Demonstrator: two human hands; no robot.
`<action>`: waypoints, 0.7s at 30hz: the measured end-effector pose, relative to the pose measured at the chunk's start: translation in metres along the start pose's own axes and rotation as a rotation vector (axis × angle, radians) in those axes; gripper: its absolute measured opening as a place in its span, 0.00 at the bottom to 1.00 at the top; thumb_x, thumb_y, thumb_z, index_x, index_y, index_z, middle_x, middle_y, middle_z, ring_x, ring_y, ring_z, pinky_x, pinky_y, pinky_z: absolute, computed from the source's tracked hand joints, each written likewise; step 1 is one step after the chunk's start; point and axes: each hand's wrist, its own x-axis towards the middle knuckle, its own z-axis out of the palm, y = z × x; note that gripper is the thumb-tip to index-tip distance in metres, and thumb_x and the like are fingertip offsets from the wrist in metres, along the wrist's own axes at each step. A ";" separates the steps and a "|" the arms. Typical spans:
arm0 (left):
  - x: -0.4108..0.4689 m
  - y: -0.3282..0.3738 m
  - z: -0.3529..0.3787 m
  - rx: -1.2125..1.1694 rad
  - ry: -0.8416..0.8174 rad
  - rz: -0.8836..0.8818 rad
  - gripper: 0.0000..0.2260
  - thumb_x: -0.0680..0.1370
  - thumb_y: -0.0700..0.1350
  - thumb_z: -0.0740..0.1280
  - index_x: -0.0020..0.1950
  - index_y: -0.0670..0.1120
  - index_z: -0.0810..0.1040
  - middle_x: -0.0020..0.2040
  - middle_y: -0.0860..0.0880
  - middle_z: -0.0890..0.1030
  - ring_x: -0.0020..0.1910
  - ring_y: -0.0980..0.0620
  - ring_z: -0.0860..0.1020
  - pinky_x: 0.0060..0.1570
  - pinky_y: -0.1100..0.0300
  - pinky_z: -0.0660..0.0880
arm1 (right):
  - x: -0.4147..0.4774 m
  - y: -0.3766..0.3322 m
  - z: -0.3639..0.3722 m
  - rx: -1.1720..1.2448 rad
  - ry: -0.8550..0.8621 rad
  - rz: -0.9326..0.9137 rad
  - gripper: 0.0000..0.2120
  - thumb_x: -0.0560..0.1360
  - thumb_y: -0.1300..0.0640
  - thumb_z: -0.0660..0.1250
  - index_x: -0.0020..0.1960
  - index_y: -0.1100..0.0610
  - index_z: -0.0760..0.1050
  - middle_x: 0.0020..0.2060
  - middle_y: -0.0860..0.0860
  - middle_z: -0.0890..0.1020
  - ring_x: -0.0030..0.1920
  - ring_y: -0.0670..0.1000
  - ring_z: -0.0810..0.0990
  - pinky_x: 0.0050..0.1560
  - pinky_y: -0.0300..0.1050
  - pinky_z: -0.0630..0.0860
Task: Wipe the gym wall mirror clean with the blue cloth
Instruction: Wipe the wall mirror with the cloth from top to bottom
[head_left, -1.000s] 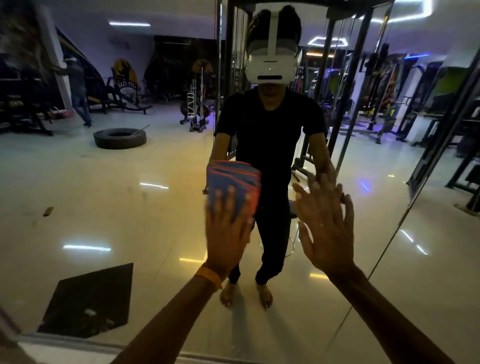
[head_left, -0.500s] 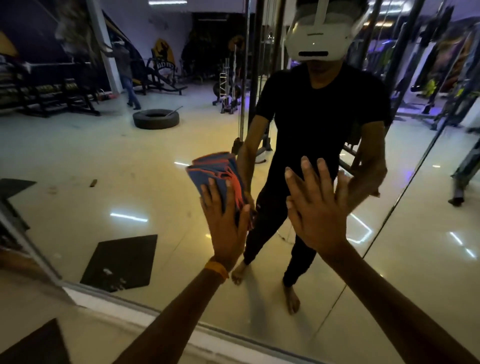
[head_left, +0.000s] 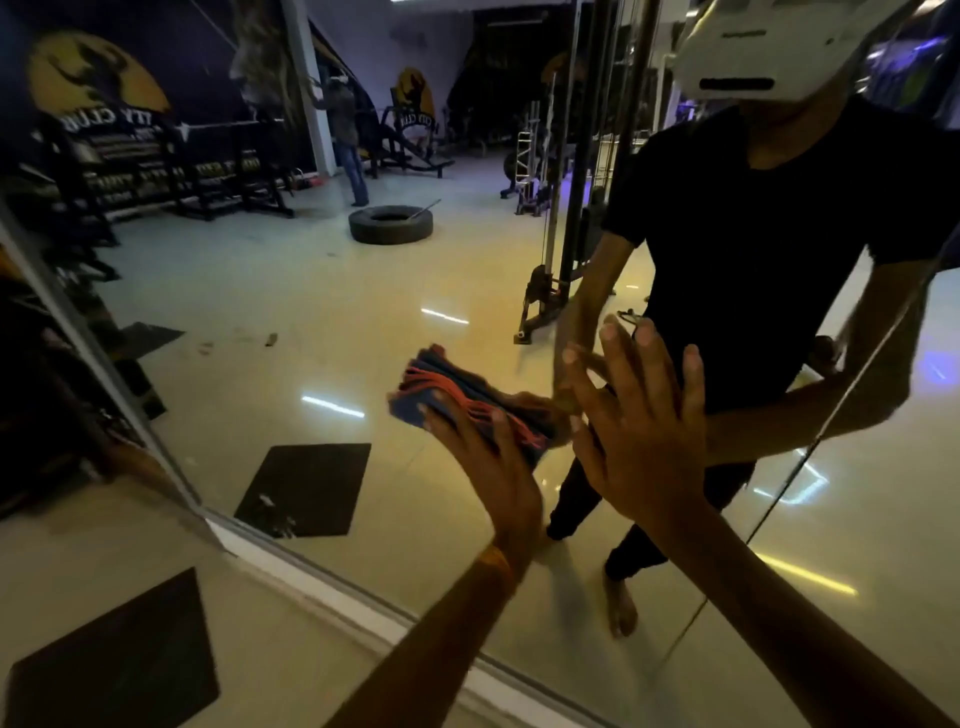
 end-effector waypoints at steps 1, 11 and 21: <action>-0.023 0.001 0.005 0.031 -0.032 0.008 0.32 0.84 0.62 0.59 0.81 0.70 0.42 0.85 0.59 0.47 0.84 0.54 0.53 0.82 0.41 0.52 | 0.000 0.001 0.000 -0.008 -0.001 -0.005 0.29 0.84 0.43 0.57 0.83 0.52 0.60 0.83 0.57 0.54 0.83 0.61 0.47 0.80 0.65 0.47; 0.126 -0.018 -0.043 0.052 0.347 -0.107 0.36 0.82 0.63 0.58 0.86 0.52 0.49 0.85 0.47 0.56 0.80 0.43 0.63 0.79 0.40 0.62 | -0.001 -0.002 -0.002 -0.018 0.006 -0.005 0.28 0.85 0.47 0.57 0.83 0.53 0.60 0.82 0.58 0.57 0.81 0.63 0.54 0.80 0.65 0.45; 0.101 -0.015 -0.041 0.076 0.277 -0.057 0.31 0.87 0.58 0.56 0.85 0.56 0.46 0.85 0.50 0.52 0.81 0.50 0.59 0.79 0.59 0.61 | -0.002 -0.002 -0.002 0.014 0.024 -0.016 0.28 0.83 0.48 0.60 0.82 0.53 0.62 0.81 0.58 0.61 0.80 0.63 0.57 0.79 0.66 0.48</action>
